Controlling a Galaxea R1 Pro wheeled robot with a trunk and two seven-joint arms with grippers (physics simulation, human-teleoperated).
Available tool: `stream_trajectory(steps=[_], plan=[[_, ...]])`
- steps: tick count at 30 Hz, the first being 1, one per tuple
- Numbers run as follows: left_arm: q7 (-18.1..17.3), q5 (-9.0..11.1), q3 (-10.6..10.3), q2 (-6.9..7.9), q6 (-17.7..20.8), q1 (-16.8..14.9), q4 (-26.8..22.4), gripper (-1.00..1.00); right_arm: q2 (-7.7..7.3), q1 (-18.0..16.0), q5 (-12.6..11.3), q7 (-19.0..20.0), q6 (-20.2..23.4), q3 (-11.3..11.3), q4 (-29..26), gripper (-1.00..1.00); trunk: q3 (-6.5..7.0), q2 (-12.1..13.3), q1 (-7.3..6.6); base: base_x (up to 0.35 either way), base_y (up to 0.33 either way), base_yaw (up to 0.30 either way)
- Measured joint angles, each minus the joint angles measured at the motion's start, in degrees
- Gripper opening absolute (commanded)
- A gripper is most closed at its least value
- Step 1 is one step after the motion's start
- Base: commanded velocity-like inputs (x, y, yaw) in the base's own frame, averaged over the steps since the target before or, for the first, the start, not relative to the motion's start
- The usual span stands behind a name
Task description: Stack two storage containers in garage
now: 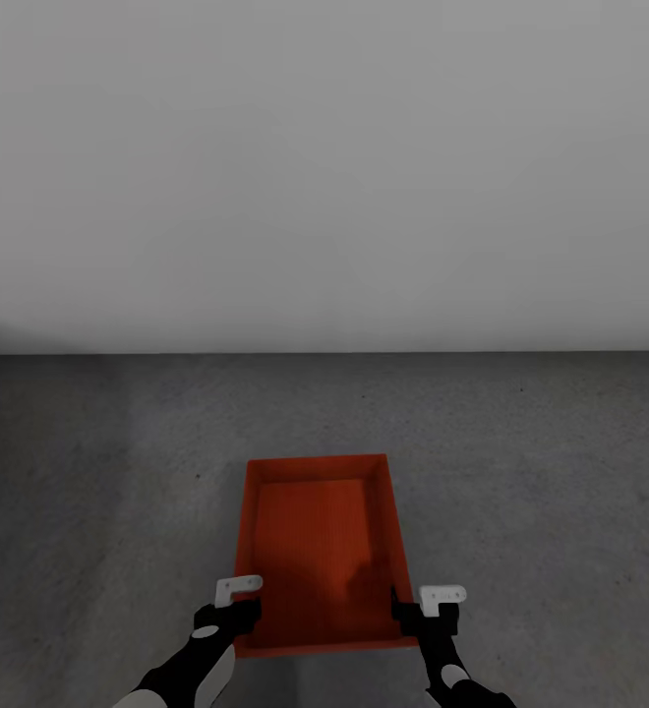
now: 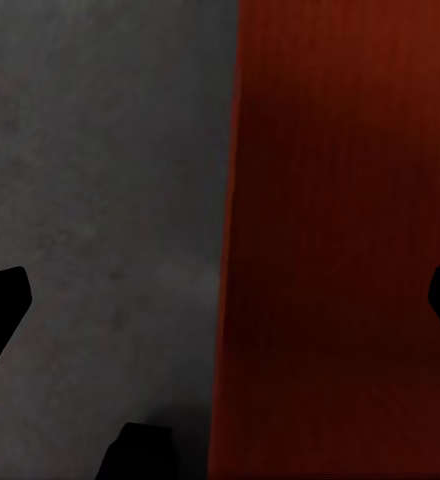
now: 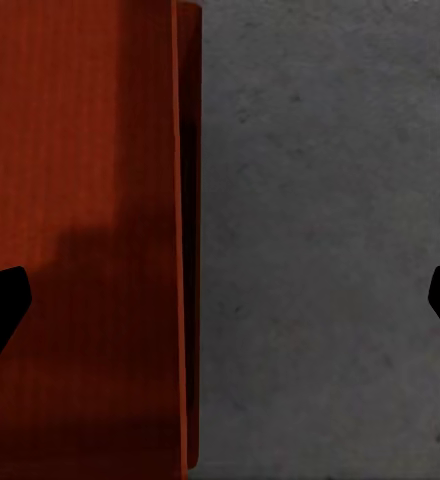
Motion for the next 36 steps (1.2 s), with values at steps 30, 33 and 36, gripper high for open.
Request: stream_trajectory(steps=[30, 33, 36], plan=[[-0.09, -0.01, 0.0, 0.08, 0.0, 0.0, 0.0, 1.0, 0.09, 0.0, -0.87, -0.09, -0.02, 0.0, 0.0, 1.0, 5.39, 12.04, -6.59, 0.0, 0.0, 0.0], [-0.09, -0.01, 0.0, 0.08, 0.0, 0.0, -0.02, 1.0, 0.09, 0.0, -0.88, -0.09, -0.04, 0.0, 0.0, 1.0, 5.93, 13.24, -7.25, 0.0, 0.0, 0.0], [-0.16, -0.01, 0.06, 0.14, 0.0, 0.0, -0.06, 1.0, 0.09, 0.0, -0.86, -0.09, -0.04, 0.0, 0.0, 1.0, 6.46, 14.44, -7.91, 0.0, 0.0, 0.0]])
